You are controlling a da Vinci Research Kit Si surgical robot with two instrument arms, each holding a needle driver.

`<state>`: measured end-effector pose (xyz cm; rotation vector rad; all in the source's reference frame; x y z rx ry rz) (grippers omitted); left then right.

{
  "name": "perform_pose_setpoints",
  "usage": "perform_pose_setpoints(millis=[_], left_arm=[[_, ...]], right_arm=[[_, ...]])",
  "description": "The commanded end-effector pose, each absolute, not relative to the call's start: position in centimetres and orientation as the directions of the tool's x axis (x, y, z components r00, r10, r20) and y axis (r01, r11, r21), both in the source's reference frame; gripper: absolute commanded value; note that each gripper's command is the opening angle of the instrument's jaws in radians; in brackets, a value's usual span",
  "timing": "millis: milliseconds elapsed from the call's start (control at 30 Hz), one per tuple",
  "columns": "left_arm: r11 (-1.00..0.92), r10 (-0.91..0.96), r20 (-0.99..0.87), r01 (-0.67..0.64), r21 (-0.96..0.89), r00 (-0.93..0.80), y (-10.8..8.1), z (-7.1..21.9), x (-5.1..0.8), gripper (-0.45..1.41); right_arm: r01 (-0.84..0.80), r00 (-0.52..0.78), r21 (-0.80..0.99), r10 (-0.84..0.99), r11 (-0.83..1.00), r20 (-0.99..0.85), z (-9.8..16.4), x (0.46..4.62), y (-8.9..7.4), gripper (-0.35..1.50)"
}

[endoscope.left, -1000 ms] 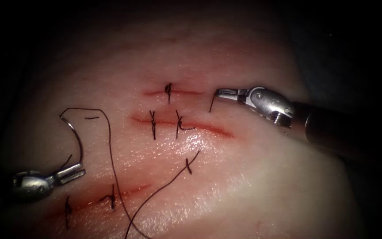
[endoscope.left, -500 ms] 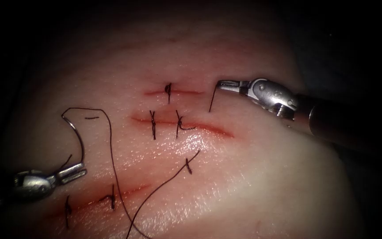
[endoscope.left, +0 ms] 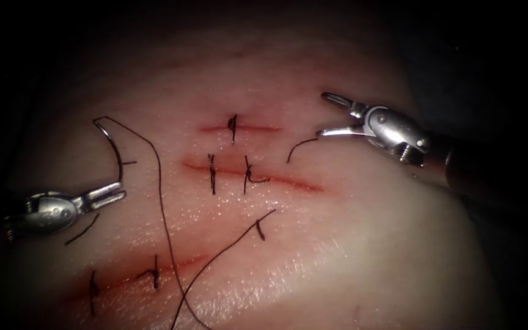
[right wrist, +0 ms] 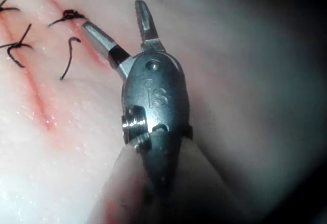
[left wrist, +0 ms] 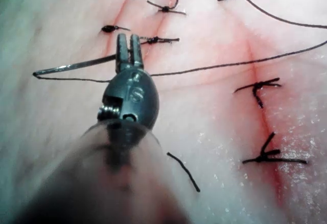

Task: Wound Closure
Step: Set the needle down with the left gripper.

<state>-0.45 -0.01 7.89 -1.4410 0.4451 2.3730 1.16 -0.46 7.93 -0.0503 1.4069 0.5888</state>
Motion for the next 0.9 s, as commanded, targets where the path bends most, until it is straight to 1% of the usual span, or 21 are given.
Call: perform_pose_setpoints(millis=[33,67,100,167,400,533,600,633,667,700,733,767,900], left_arm=[[-0.894,0.121,-0.892,-0.439,0.094,-0.437,0.1,8.0,-0.48,-0.45],[-0.894,0.121,-0.892,-0.439,0.094,-0.437,0.1,8.0,-0.48,-0.45],[-0.885,0.129,-0.882,-0.453,0.103,-0.453,0.3,8.1,-0.44,-0.45],[-0.88,0.135,-0.868,-0.461,0.116,-0.477,0.4,8.3,-0.42,-0.45],[-0.879,0.136,-0.866,-0.462,0.119,-0.481,0.8,8.8,-0.31,-0.45],[-0.867,0.233,-0.876,-0.498,0.01,-0.423,1.0,9.2,-0.21,-0.45],[-0.832,0.364,-0.863,-0.539,-0.132,-0.351,1.0,9.5,-0.17,-0.45],[-0.819,0.392,-0.858,-0.551,-0.161,-0.332,1.0,9.6,-0.16,-0.35],[-0.803,0.415,-0.851,-0.57,-0.175,-0.322,1.0,9.6,-0.15,-0.05],[-0.778,0.445,-0.839,-0.599,-0.19,-0.312,1.0,9.7,-0.15,0.14],[-0.751,0.471,-0.824,-0.634,-0.186,-0.316,1.0,9.7,-0.14,0.46],[-0.728,0.493,-0.813,-0.659,-0.19,-0.31,0.9,9.8,-0.13,0.71],[-0.697,0.547,-0.782,-0.68,-0.227,-0.299,0.8,9.7,-0.11,1.2]], right_arm=[[-0.416,0.039,0.302,0.349,0.858,-0.936,7.9,1.05,-0.4,1.42],[-0.416,0.039,0.302,0.349,0.858,-0.936,7.9,1.05,-0.4,1.42],[-0.416,0.05,0.285,0.335,0.863,-0.941,7.8,0.89,-0.4,1.42],[-0.419,0.064,0.276,0.331,0.865,-0.941,7.7,0.74,-0.5,1.42],[-0.44,0.079,0.26,0.326,0.859,-0.942,7.6,0.4,-0.6,1.4],[-0.452,0.093,0.24,0.314,0.859,-0.945,7.7,0.38,-0.6,1.4],[-0.455,0.102,0.23,0.307,0.86,-0.946,7.7,0.46,-0.7,1.4],[-0.454,0.107,0.228,0.307,0.861,-0.946,7.8,0.48,-0.7,1.4],[-0.454,0.11,0.226,0.306,0.862,-0.946,7.8,0.5,-0.7,1.4],[-0.455,0.116,0.223,0.306,0.862,-0.945,7.8,0.52,-0.7,1.4],[-0.455,0.119,0.22,0.304,0.863,-0.945,7.8,0.54,-0.7,1.4],[-0.456,0.119,0.218,0.302,0.863,-0.946,7.8,0.56,-0.7,1.4],[-0.454,0.12,0.205,0.288,0.867,-0.95,7.9,0.58,-0.8,1.4]])
